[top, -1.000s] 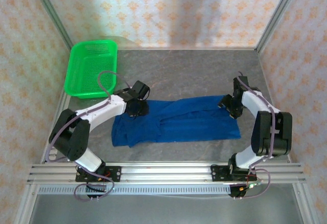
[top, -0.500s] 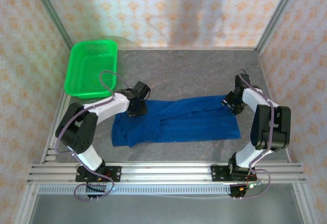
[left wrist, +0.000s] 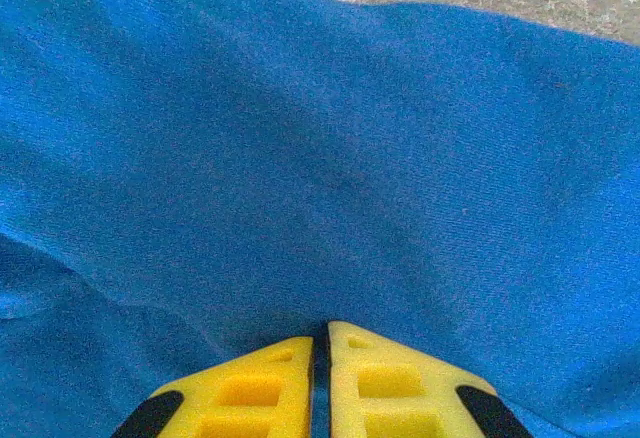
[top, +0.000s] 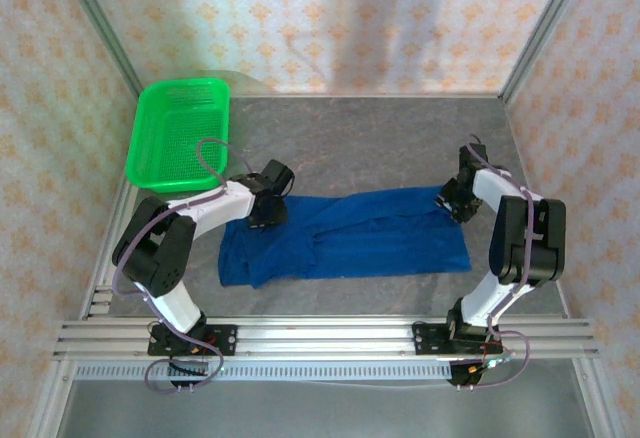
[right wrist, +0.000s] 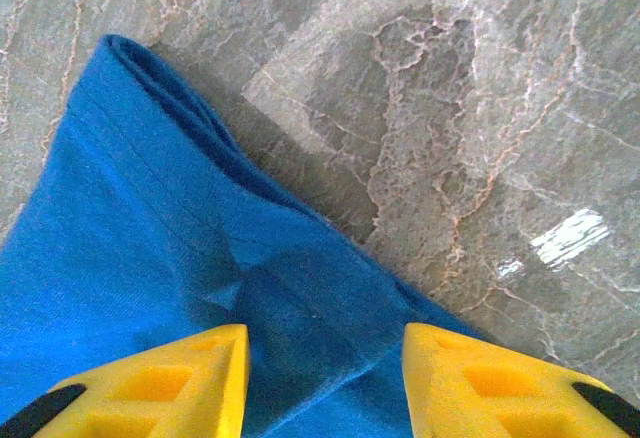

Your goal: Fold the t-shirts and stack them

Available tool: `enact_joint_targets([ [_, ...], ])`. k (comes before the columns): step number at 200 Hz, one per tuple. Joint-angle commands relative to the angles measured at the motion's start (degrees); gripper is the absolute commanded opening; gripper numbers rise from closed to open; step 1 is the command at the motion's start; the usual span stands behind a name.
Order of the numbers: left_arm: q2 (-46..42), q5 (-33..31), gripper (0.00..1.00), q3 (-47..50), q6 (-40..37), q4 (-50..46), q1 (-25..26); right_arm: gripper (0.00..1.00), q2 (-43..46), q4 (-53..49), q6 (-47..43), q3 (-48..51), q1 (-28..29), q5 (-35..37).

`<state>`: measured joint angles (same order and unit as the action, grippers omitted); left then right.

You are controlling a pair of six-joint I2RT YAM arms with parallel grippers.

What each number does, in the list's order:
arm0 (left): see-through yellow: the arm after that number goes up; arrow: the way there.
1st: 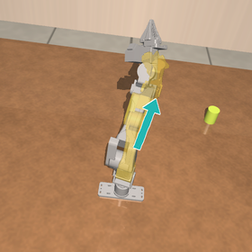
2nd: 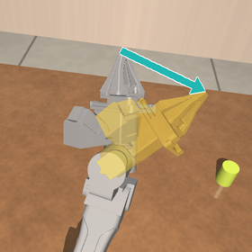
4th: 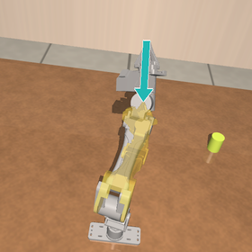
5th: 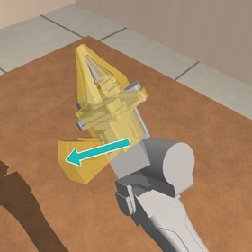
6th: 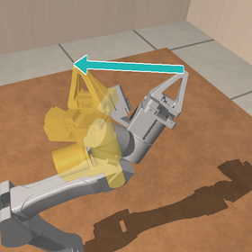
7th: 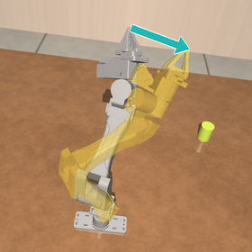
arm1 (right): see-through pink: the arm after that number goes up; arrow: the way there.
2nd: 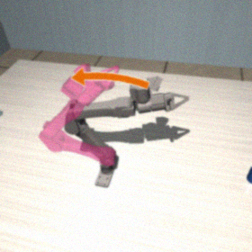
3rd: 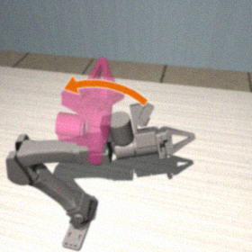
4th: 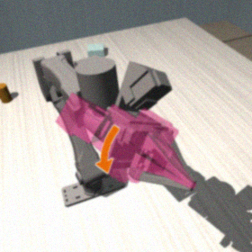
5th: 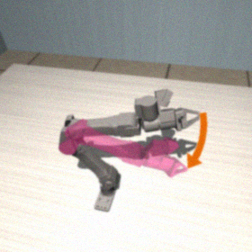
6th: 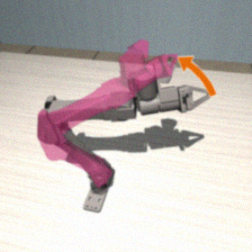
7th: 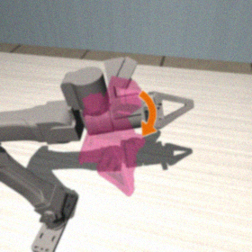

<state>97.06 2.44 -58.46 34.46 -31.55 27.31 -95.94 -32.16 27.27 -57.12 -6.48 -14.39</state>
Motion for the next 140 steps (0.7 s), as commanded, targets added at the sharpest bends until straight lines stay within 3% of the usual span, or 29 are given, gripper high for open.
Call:
enact_joint_targets([
  [1, 1.2, -2.4, 0.12, 0.2, -0.8, 0.7, -0.6, 0.42, -0.1, -1.9, 0.4, -0.9, -0.5, 2.4],
  [32, 1.5, -2.8, 0.12, 0.2, -1.1, 0.5, -0.6, 0.31, -0.5, -1.1, 0.8, -1.1, -0.5, 4.0],
  [67, 2.1, -3.0, 0.12, 0.4, -0.9, 0.4, -0.9, 0.0, 0.3, -1.5, 0.2, -2.0, -0.6, 6.2],
  [140, 3.1, -3.8, 0.11, 0.1, -0.9, -0.7, -1.9, 0.0, 4.6, -3.9, -2.9, -1.3, -1.2, 8.2],
])
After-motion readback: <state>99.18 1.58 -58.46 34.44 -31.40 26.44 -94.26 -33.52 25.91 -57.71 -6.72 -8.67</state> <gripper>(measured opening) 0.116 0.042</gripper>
